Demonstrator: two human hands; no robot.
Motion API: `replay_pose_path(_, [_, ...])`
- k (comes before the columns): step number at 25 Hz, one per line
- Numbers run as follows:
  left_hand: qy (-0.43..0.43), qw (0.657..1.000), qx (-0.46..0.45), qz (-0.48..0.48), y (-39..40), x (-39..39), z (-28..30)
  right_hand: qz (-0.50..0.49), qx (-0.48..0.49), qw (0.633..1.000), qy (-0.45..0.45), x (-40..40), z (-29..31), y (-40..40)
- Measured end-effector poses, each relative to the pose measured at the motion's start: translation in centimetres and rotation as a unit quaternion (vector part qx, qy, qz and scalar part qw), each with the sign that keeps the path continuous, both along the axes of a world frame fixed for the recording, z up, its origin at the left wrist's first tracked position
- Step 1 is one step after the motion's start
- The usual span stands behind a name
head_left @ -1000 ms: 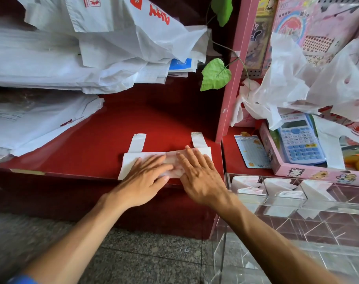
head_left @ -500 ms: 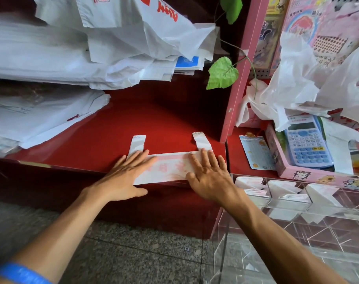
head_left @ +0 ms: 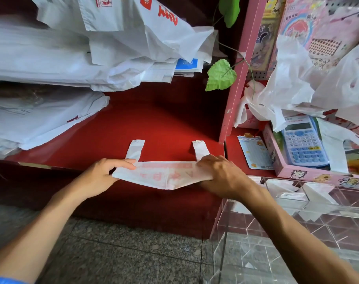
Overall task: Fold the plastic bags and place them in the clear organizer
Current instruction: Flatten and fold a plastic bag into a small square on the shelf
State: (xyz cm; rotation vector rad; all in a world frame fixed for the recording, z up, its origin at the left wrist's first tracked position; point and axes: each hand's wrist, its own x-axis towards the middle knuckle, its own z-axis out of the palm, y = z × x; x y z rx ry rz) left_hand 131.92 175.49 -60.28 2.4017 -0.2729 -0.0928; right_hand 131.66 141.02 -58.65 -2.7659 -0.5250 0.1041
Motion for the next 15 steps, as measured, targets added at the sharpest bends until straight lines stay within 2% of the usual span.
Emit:
replay_pose_path(4, [-0.001,0.998,-0.057,0.029,-0.6,-0.4,0.9,-0.026,0.066,0.997,-0.034,0.5,-0.9,-1.0])
replay_pose_path(6, [-0.009,0.992,-0.09,0.092,-1.1,-0.5,1.1,-0.067,0.115,0.99,-0.053,0.6,-0.4,-1.1])
replay_pose_path(9, [-0.012,0.977,-0.125,0.172,-2.2,-0.5,1.2,-0.138,0.202,0.97,-0.015,1.1,0.1,-1.1])
replay_pose_path(11, [-0.002,0.974,-0.104,0.201,-2.7,-0.4,1.3,-0.174,0.25,0.952,0.006,1.4,-0.1,-0.8])
replay_pose_path(13, [-0.012,0.972,-0.072,0.224,-2.7,-0.4,1.4,-0.19,0.258,0.947,0.014,1.6,-0.5,-0.5])
replay_pose_path(15, [-0.021,0.97,-0.085,0.226,-2.4,-0.3,1.4,-0.19,0.261,0.947,0.002,1.9,-0.9,-0.4])
